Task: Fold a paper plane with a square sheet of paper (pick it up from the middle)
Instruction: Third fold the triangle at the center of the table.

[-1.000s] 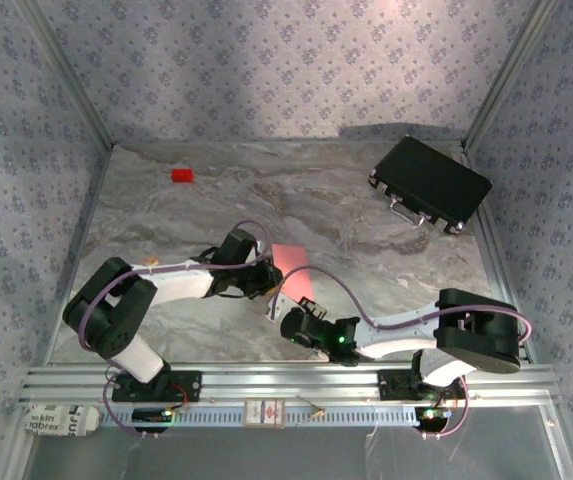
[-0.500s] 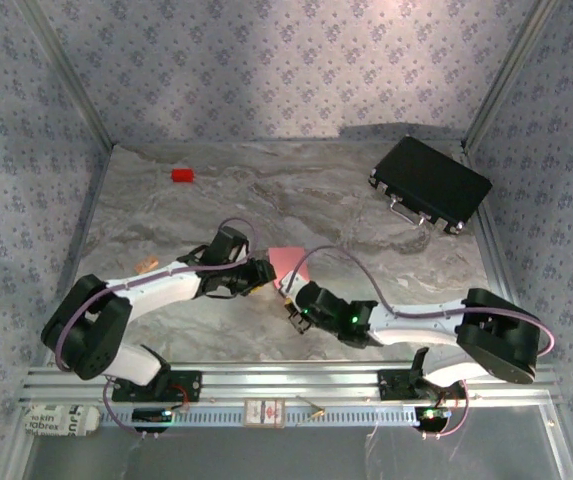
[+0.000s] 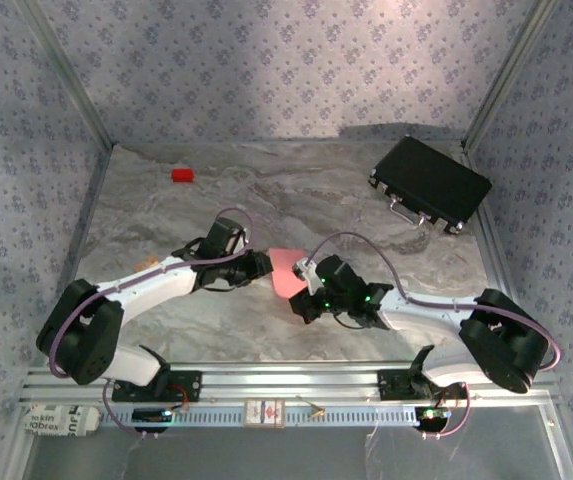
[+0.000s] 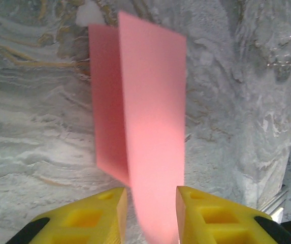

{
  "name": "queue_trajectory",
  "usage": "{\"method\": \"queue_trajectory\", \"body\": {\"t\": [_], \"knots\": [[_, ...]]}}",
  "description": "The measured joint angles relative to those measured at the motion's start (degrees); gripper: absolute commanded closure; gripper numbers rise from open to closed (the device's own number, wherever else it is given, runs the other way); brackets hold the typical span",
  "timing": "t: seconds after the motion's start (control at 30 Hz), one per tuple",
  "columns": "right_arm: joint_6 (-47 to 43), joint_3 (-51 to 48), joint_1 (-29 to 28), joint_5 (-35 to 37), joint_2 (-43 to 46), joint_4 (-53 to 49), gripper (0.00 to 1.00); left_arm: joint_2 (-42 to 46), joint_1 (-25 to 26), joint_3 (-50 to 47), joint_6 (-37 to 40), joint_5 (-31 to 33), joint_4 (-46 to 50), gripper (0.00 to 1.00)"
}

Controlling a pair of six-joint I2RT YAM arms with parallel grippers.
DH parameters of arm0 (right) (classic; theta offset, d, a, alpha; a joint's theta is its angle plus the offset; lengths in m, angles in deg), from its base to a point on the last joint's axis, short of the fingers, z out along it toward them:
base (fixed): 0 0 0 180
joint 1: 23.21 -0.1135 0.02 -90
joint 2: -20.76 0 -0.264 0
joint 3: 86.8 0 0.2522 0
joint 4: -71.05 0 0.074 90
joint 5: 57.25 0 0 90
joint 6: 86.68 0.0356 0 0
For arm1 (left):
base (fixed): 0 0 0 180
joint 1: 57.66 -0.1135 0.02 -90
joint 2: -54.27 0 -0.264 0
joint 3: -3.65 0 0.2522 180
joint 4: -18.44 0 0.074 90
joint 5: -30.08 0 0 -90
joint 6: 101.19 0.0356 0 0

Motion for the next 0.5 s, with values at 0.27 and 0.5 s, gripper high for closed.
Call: {"method": "queue_trajectory", "body": {"t": [0.27, 0.5], "knots": [[4.1, 0.0, -0.8, -6.9, -3.6, 1.8, 0.97, -2.8, 0.0, 4.4, 1.8, -2.1, -0.1, 0.79], [4.9, 0.0, -1.1, -8.0, -5.0, 2.8, 0.98, -10.7, 0.0, 9.7, 4.0, -4.4, -0.2, 0.83]]}}
